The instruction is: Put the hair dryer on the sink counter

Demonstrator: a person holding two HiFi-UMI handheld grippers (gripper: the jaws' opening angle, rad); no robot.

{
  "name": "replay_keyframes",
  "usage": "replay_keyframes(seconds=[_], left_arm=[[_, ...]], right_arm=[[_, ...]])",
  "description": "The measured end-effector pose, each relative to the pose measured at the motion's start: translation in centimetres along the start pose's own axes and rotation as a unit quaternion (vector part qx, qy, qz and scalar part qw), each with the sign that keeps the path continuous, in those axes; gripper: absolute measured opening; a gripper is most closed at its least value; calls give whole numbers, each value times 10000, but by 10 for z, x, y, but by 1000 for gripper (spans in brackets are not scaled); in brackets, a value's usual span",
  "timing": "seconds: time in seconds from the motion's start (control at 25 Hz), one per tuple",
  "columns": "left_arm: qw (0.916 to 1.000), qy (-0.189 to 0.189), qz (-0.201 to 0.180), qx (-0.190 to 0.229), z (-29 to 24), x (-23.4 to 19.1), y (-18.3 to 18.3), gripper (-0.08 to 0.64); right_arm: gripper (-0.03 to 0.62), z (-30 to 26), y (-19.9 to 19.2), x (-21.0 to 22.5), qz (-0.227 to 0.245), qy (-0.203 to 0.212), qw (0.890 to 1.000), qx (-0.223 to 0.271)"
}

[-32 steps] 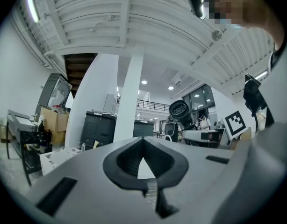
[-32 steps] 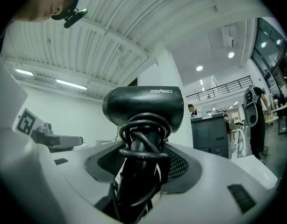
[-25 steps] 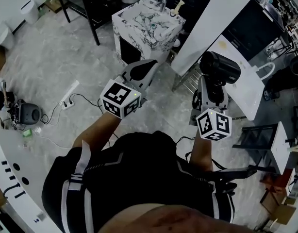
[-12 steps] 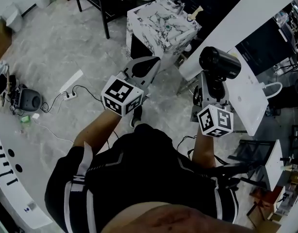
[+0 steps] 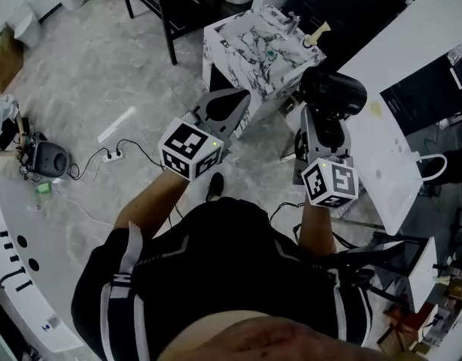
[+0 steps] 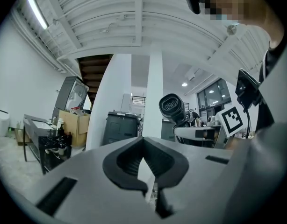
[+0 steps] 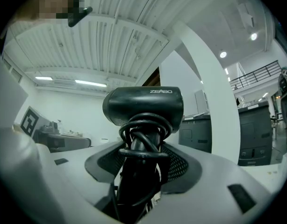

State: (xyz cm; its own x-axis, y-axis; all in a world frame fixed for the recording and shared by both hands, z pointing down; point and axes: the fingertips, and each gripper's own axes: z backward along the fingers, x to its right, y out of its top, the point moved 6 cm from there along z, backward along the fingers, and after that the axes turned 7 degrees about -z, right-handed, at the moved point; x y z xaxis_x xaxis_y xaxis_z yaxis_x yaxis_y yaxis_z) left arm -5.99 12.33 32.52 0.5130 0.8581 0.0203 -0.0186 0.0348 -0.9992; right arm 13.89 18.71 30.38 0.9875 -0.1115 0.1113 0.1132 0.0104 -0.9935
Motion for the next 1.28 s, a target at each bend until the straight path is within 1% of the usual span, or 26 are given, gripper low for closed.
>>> replay_keyframes(seconds=[0.12,0.2,0.36,0.52,0.64,0.72,0.84,0.92,1.12,1.28], left_arm=[[9999,6,-47,-91,-14,-15,0,2],[9999,13,-95,-141,-23,-24,1,2],[9999,45,-63,-95,-37,-38,4,2],[9998,28,-72,-176,-56,-52,2,2],[9996,0,-28,-269,-71,-61,-2,2],[9994,-44,-64,-323,-80,-65,-2,2],[9997,-10,-147,-218,-87,-76,1,2],[9998,48,-106,-130,-90,-86,1,2],[9998,151,-71,-118,-95,-103,-2,2],[9996,270,-65,-80,-92,-119,0,2]], right_arm=[[245,-24,4,7,43,37,10000,68],[245,-37,5,11,-13,48,10000,58],[245,-55,6,15,0,95,9999,-37],[245,-72,4,28,-92,45,9999,-17],[245,-83,3,37,-33,32,10000,-30],[245,-90,2,41,-20,9,10000,-8],[245,-101,-1,46,-99,21,9999,24],[245,-109,-2,49,-158,12,9999,39],[245,-121,-5,56,-221,-81,9997,11],[245,-127,-4,53,-212,-101,9997,-60]])
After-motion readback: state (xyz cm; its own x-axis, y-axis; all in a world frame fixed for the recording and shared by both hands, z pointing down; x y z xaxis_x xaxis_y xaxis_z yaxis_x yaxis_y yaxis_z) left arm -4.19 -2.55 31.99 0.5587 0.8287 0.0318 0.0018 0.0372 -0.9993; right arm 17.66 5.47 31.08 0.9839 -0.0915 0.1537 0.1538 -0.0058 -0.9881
